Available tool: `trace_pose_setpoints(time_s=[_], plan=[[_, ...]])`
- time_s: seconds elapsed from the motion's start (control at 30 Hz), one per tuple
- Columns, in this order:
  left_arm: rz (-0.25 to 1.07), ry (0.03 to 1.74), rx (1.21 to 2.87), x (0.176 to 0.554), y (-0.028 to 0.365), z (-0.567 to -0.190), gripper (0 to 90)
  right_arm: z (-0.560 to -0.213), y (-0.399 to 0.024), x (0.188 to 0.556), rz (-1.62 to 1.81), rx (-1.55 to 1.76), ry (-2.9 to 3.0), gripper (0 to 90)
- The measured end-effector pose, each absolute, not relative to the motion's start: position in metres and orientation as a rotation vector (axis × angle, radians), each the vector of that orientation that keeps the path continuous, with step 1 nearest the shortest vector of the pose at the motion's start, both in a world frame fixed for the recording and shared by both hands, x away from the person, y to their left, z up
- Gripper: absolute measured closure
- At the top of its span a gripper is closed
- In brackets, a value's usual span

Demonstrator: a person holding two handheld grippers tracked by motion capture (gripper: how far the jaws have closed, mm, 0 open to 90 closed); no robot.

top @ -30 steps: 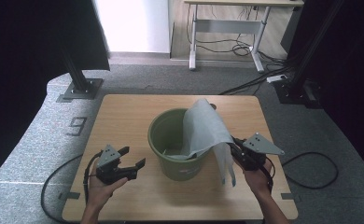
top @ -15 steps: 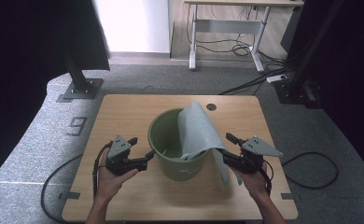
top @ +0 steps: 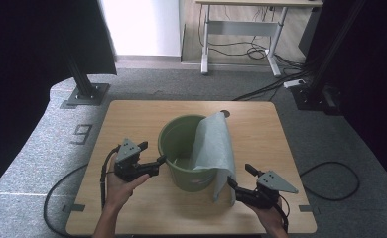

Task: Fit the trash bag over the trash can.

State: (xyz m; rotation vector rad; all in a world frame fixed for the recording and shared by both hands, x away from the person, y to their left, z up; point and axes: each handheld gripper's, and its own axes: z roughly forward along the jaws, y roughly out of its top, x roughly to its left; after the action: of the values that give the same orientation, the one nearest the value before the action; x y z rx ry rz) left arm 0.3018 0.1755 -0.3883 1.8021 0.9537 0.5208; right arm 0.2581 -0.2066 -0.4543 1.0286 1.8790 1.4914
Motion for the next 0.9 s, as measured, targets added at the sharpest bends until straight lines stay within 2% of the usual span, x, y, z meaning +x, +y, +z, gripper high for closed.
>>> trace_pose_setpoints(time_s=[0.17,0.27,0.37,0.47,0.53,0.6,0.67,0.9], plan=[[0.527,0.935,1.815,0.302,0.170,-0.384,20.6,-0.473,-0.193,0.260,1.482,1.113,1.877,21.0],[0.533,0.928,1.816,0.302,0.168,-0.380,20.6,-0.484,-0.189,0.267,1.446,1.171,1.875,27.2],[0.534,0.924,1.815,0.302,0.168,-0.378,20.6,-0.489,-0.190,0.271,1.455,1.193,1.867,45.0],[0.530,0.923,1.812,0.302,0.168,-0.378,20.6,-0.490,-0.194,0.274,1.480,1.174,1.870,67.3],[0.529,0.919,1.814,0.301,0.167,-0.378,20.7,-0.486,-0.198,0.274,1.472,1.140,1.857,78.1],[0.529,0.916,1.819,0.301,0.166,-0.378,20.8,-0.478,-0.204,0.274,1.486,1.114,1.837,84.0],[0.529,0.911,1.825,0.301,0.163,-0.378,21.2,-0.464,-0.211,0.273,1.496,1.072,1.814,87.0],[0.526,0.888,1.842,0.299,0.149,-0.372,21.3,-0.407,-0.213,0.276,1.447,0.927,1.807,87.6]])
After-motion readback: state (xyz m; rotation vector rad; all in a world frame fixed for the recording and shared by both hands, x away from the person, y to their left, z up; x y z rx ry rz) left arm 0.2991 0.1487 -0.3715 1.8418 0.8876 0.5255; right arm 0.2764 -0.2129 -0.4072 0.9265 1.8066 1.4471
